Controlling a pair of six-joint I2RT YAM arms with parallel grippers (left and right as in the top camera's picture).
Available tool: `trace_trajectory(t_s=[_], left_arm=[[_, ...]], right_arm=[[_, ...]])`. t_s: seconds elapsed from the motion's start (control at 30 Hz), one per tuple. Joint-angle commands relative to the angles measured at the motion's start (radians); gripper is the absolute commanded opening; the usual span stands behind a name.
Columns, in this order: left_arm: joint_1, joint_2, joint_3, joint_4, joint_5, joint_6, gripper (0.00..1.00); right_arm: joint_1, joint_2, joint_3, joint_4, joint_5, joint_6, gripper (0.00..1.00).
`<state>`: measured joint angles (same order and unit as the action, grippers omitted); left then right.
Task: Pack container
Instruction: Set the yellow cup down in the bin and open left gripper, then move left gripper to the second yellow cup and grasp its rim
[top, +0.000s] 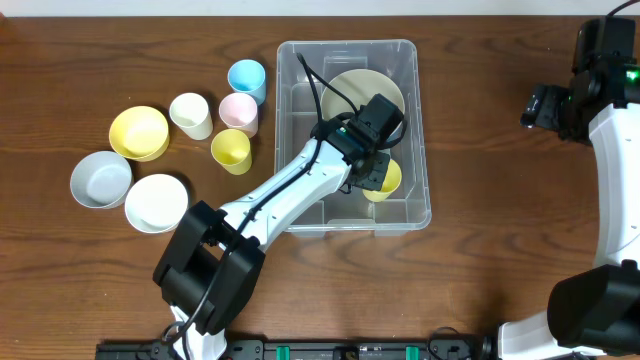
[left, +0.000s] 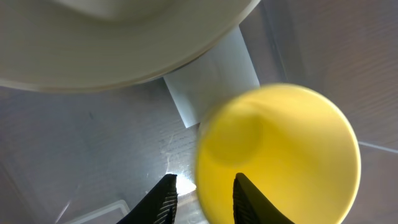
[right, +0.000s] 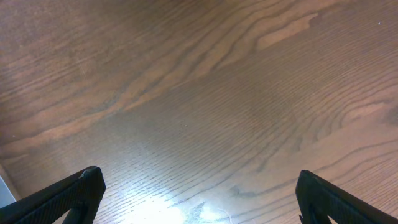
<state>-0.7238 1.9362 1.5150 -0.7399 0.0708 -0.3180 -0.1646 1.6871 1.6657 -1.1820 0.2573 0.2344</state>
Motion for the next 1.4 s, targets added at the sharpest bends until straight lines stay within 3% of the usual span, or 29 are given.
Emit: trace_trajectory(t_s=[0.0,0.57,0.77,1.1,1.13,1.2,1.23,1.37], left_arm=[[-0.002,-0.007,-0.004,-0.006,-0.012,-0.001,0.32],[0.057,-0.216,0.009,-0.075,-0.013,-0.001,0.32],[0.171,-0.302,0.009,-0.097,-0.018,-0.001,0.32],[0.484,-0.335,0.008,-0.166,-0.117,-0.040,0.32],[0.525,-0.335,0.008,-0.170,-0.117,-0.053,0.33],[0.600,-0.333,0.007,-0.175,-0.116,-0.063,0.52],[0.637,-0.331,0.007,-0.177,-0.115,-0.063,0.57],[0.741,-0.314,-0.005,-0.185,-0.037,-0.093,0.57]], right_arm=[[-0.005,-0.016,0.013,0.000,0.000,0.016,0.99],[-0.005,-0.016,0.013,0.000,0.000,0.016,0.99],[-0.005,-0.016,0.013,0.000,0.000,0.016,0.99],[-0.005,-0.016,0.013,0.000,0.000,0.016,0.99],[-0.005,-0.016,0.013,0.000,0.000,0.016,0.99],[-0.005,-0.016,0.013,0.000,0.000,0.016,0.99],[-0.005,-0.016,0.013,0.000,0.000,0.016,0.99],[-0.005,-0.016,0.013,0.000,0.000,0.016,0.99]])
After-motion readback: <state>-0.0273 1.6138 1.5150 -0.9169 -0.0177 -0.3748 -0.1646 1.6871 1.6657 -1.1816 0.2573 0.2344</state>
